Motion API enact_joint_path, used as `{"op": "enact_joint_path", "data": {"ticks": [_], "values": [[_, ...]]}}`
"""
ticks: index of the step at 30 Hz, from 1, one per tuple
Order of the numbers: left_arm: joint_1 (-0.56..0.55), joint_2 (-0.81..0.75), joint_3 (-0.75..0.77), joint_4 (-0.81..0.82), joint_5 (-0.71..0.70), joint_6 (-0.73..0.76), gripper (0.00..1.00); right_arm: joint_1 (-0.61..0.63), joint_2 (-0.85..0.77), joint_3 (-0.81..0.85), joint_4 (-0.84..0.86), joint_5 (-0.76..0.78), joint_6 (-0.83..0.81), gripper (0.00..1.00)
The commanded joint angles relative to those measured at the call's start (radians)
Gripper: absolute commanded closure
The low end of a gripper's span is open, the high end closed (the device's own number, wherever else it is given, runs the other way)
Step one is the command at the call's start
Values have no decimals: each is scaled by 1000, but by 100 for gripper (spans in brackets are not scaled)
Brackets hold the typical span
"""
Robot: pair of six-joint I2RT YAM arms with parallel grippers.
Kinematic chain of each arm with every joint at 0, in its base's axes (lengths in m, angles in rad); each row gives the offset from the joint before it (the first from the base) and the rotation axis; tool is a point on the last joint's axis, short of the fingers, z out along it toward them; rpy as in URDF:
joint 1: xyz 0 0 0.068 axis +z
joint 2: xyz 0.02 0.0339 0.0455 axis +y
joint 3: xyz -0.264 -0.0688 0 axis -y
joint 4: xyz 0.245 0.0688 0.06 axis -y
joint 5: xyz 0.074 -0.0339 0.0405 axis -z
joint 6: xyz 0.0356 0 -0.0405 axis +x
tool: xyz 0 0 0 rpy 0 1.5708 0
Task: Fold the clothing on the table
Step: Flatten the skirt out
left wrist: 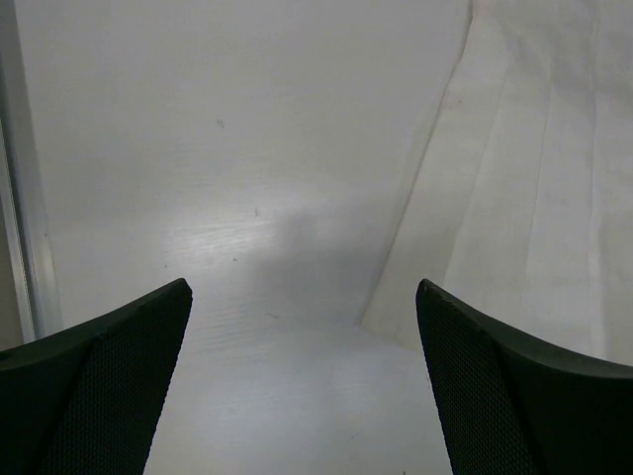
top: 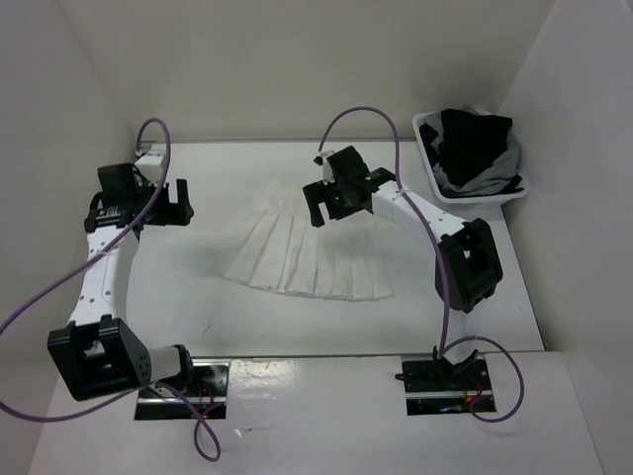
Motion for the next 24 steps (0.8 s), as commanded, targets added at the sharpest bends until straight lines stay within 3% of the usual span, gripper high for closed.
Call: {"op": "enact_joint_path", "data": {"ticks": [1,13,24], "values": [[37,-73,-72,-35,23,-31,0,-1,70,26,24,14,145,2],[169,-244,-207,-35,88,-22,0,93,371,325,-50,209,293,2],[192,-253,-225,-17,107,-13,0,93,449,348,-24,285,274,2]]}}
